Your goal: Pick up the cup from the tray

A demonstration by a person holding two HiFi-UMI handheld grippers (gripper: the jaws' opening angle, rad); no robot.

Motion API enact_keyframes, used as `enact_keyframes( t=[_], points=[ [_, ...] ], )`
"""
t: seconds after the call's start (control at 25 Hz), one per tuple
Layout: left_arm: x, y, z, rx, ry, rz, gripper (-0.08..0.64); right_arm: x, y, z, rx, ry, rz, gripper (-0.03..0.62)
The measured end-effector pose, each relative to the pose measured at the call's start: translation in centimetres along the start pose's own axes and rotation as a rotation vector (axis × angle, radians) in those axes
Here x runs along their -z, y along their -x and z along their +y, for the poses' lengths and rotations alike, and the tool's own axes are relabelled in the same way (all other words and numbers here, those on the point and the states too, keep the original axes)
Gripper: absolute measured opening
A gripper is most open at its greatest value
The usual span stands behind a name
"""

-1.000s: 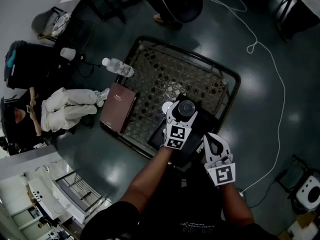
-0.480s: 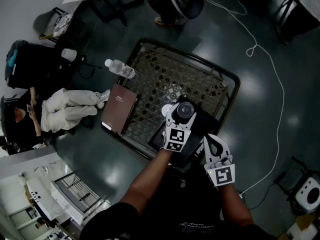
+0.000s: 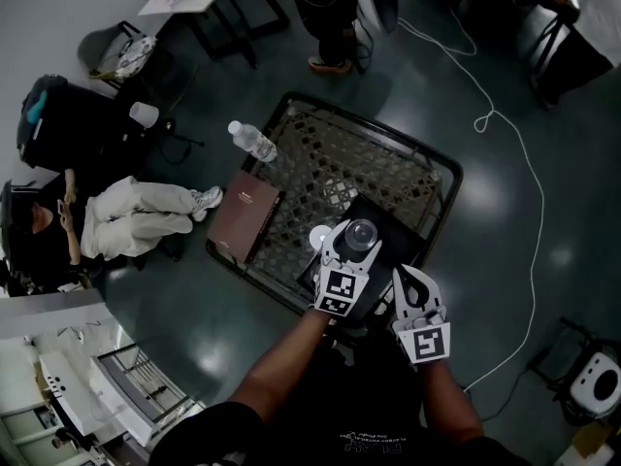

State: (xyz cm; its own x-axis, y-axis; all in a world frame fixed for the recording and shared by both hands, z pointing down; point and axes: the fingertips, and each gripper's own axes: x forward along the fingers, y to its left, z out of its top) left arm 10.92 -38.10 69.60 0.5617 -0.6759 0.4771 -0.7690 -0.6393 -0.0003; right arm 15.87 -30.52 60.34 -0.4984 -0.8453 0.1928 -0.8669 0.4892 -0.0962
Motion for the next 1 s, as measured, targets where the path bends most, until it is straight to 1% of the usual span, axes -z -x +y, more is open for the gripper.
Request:
enact_keyframes(
  t=[0.12, 0.36, 0.64, 0.8, 0.92, 1.0],
  points=[
    [-1.6, 1.8, -0.3, 0.017, -0.014, -0.031, 0.305, -1.1, 0.4, 0.7, 0.018, 0.023, -0.025, 0.008],
    [-3.9, 6.2, -0.8, 0.039, -0.034, -0.079, 0.304, -2.4, 2.0, 2.8, 0.053, 0.034, -0.036, 0.008],
    [-5.4, 11.9, -1.2, 0.062, -0.046, -0.120, 0.302, -4.7, 3.4, 5.7, 0.082, 0.074, -0.070, 0.008],
    [-5.9, 14.6, -0.8, 0.069, -0.067, -0.143, 0.302, -5.9, 3.8, 6.7, 0.116, 0.105, -0.097, 0.008],
    [-6.1, 16.7, -0.7, 0.089, -0.076, -0.158, 0.302, -6.6, 4.4, 7.9, 0.142, 0.119, -0.091, 0.008],
    [-6.3, 18.0, -0.5, 0.101, -0.086, -0.167, 0.302, -7.2, 4.6, 8.7, 0.159, 0.123, -0.107, 0.008]
  ],
)
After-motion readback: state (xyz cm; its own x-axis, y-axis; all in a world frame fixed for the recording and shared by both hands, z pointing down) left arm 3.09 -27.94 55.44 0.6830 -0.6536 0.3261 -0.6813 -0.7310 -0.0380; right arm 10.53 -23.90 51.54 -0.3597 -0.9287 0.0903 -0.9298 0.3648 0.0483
